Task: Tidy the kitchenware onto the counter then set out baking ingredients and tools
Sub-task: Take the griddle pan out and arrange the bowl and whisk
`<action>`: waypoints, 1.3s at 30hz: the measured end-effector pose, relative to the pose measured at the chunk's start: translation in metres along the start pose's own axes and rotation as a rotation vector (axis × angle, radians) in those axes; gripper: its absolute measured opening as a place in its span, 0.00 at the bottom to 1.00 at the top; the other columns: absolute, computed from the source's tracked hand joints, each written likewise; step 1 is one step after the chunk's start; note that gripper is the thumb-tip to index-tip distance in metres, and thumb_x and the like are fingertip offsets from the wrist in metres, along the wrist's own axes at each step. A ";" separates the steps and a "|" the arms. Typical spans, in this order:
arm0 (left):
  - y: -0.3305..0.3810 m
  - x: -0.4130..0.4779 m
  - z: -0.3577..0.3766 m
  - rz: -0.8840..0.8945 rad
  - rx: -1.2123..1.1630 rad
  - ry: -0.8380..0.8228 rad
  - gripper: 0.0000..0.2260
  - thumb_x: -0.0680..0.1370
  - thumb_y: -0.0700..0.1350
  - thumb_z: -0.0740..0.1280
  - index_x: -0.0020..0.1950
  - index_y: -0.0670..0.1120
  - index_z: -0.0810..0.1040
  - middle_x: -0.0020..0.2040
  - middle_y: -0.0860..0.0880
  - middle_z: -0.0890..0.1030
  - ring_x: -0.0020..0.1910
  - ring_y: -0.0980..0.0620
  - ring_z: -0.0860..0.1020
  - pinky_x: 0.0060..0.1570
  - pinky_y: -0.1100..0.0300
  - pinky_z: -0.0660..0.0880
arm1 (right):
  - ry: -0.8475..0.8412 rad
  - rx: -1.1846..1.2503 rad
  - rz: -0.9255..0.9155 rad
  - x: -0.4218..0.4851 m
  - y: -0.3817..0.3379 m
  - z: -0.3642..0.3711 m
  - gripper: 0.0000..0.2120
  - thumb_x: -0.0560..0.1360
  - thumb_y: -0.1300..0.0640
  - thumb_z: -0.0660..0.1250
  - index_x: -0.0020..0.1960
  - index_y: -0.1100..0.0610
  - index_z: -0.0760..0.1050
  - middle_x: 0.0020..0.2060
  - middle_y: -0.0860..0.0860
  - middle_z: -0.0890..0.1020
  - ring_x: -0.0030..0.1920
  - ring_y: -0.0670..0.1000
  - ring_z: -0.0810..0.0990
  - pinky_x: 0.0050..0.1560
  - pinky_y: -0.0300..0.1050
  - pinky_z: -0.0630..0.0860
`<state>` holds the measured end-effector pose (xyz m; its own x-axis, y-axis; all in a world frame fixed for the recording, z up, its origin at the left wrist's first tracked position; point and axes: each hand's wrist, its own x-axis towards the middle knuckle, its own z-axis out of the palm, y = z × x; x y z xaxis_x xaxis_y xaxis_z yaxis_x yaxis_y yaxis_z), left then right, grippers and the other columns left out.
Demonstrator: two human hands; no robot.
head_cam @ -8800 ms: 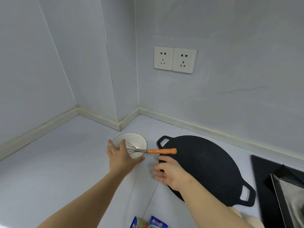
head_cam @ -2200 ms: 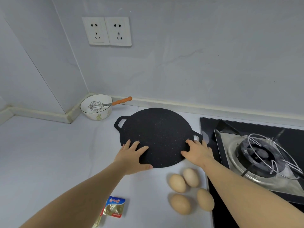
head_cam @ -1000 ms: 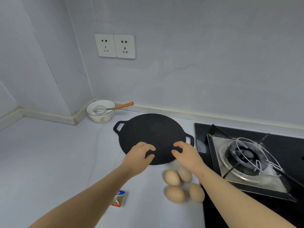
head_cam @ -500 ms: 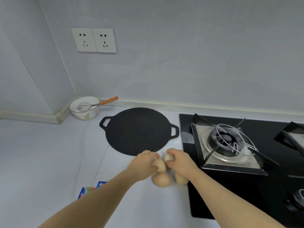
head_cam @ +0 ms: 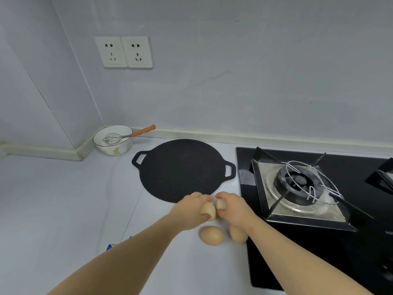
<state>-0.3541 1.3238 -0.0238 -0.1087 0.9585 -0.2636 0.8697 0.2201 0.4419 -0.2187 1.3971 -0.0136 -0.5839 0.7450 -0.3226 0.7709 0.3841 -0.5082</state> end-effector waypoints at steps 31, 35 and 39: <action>-0.080 -0.034 -0.075 -0.560 -0.777 0.543 0.14 0.74 0.48 0.67 0.56 0.47 0.68 0.49 0.46 0.75 0.41 0.51 0.78 0.40 0.60 0.76 | 0.049 0.305 -0.137 0.046 -0.102 0.010 0.24 0.71 0.58 0.71 0.65 0.51 0.69 0.60 0.49 0.74 0.55 0.48 0.72 0.55 0.40 0.72; -0.128 -0.060 -0.090 -0.646 -0.824 0.666 0.12 0.73 0.49 0.67 0.54 0.49 0.71 0.44 0.50 0.76 0.39 0.50 0.79 0.42 0.57 0.76 | -0.048 0.383 -0.168 0.063 -0.152 0.036 0.22 0.72 0.58 0.70 0.64 0.50 0.70 0.55 0.48 0.74 0.55 0.50 0.75 0.58 0.52 0.77; -0.168 -0.074 -0.104 -0.738 -0.863 0.772 0.12 0.69 0.51 0.66 0.50 0.50 0.72 0.44 0.49 0.78 0.43 0.45 0.81 0.47 0.52 0.79 | -0.096 0.382 -0.220 0.085 -0.194 0.057 0.22 0.73 0.58 0.68 0.65 0.51 0.69 0.57 0.50 0.74 0.53 0.48 0.74 0.53 0.43 0.75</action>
<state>-0.5423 1.2344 0.0106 -0.8960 0.3645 -0.2537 -0.0486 0.4873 0.8719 -0.4328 1.3549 0.0125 -0.7583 0.6074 -0.2367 0.4865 0.2857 -0.8256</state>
